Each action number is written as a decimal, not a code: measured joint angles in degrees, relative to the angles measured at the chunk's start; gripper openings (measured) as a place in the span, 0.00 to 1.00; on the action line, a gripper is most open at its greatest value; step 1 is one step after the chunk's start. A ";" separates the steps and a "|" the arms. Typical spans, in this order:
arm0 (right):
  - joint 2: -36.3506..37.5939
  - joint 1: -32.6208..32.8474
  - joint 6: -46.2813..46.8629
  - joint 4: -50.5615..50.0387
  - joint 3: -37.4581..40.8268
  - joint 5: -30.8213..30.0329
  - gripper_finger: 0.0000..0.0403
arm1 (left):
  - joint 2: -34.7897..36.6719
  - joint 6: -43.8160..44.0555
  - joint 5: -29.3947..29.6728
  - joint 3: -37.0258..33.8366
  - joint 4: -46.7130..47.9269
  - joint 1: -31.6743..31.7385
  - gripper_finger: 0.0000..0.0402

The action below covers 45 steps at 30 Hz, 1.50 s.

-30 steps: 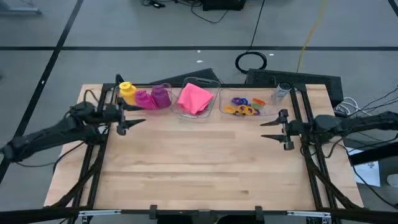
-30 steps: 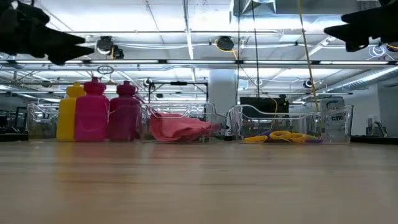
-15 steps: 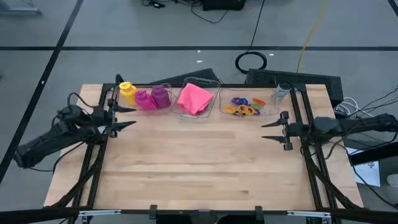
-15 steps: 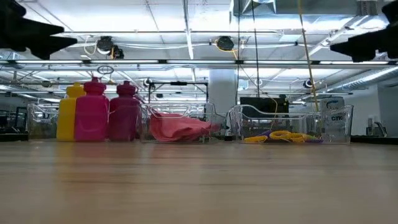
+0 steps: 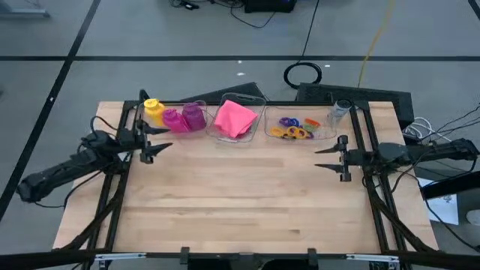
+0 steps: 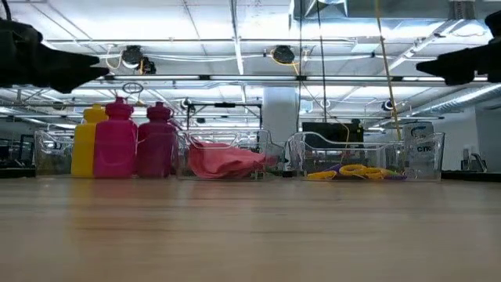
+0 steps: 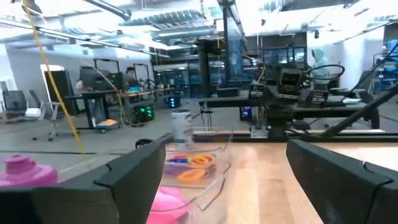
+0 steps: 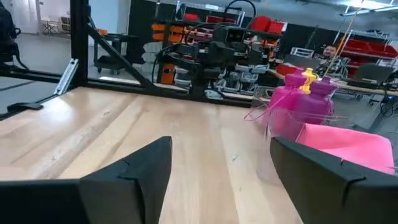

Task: Pick & Place Sports Items
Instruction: Return to Home Position

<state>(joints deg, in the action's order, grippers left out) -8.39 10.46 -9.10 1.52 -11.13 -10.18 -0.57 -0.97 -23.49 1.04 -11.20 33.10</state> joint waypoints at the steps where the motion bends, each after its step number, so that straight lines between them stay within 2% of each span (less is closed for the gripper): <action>1: -0.07 0.00 0.04 0.31 0.21 0.02 0.50 | -0.33 0.00 0.00 0.00 -0.05 0.00 0.70; 12: -0.14 -0.02 -3.74 12.18 6.35 -0.22 0.50 | -0.89 0.12 -0.31 0.00 -0.94 0.00 0.70; 18: -0.13 -0.02 -3.70 11.99 7.17 -0.48 0.50 | -0.91 -0.31 -0.42 0.00 -0.55 0.00 0.70; 23: -0.13 -0.04 -3.56 11.99 8.28 -4.74 0.50 | -0.91 -0.95 -0.42 0.00 -0.51 0.00 0.70; 28: -0.13 -0.04 -2.25 12.54 8.56 -4.92 0.49 | -0.93 -0.46 -0.42 0.00 0.28 0.00 0.69; 31: -0.13 -0.04 -2.41 13.44 8.58 -4.85 0.41 | -0.93 0.07 0.61 0.00 1.14 0.00 0.61; 36: -0.13 -0.04 -4.59 13.68 8.62 -5.34 0.18 | -0.93 2.02 5.43 0.00 2.42 0.00 0.39; 40: -0.13 0.00 -5.31 13.70 8.65 -10.86 0.01 | -0.93 4.29 7.03 0.00 2.47 0.00 0.26; 42: -0.13 -0.02 -5.29 13.68 8.67 -12.49 0.01 | -0.93 4.48 7.04 0.00 2.47 0.00 0.21; 45: -0.13 0.00 -5.27 13.68 8.67 -12.34 0.08 | -0.93 4.34 7.04 0.00 2.45 0.00 0.16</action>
<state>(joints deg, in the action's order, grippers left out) -8.51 10.46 -14.37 15.20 -2.46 -22.52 -1.50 3.37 -16.45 1.04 -8.75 33.10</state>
